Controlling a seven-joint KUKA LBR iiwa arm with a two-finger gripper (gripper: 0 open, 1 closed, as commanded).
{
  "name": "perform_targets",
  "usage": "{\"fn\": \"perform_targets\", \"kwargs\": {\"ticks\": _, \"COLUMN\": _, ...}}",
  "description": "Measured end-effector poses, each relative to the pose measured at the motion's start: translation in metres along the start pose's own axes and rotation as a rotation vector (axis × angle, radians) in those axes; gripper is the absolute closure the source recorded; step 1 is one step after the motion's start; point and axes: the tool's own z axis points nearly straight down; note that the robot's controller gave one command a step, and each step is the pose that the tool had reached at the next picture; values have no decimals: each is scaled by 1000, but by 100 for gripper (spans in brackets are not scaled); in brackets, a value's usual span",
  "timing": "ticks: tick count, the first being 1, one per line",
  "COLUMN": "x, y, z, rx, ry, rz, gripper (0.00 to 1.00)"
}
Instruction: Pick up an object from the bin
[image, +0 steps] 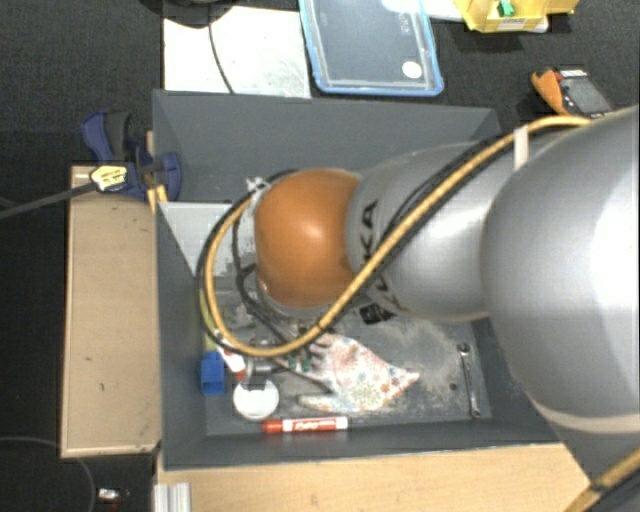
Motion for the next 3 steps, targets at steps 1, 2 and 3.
{"fn": "perform_targets", "kwargs": {"ticks": 1, "x": -2, "y": -1, "z": -3, "rx": -1, "ry": -7, "rz": 4, "gripper": 0}}
{"fn": "perform_targets", "kwargs": {"ticks": 2, "x": 19, "y": -80, "z": 75, "rx": 2, "ry": -5, "rz": 7, "gripper": 0}}
{"fn": "perform_targets", "kwargs": {"ticks": 3, "x": 23, "y": -92, "z": 70, "rx": -11, "ry": -25, "rz": -14, "gripper": 0}}
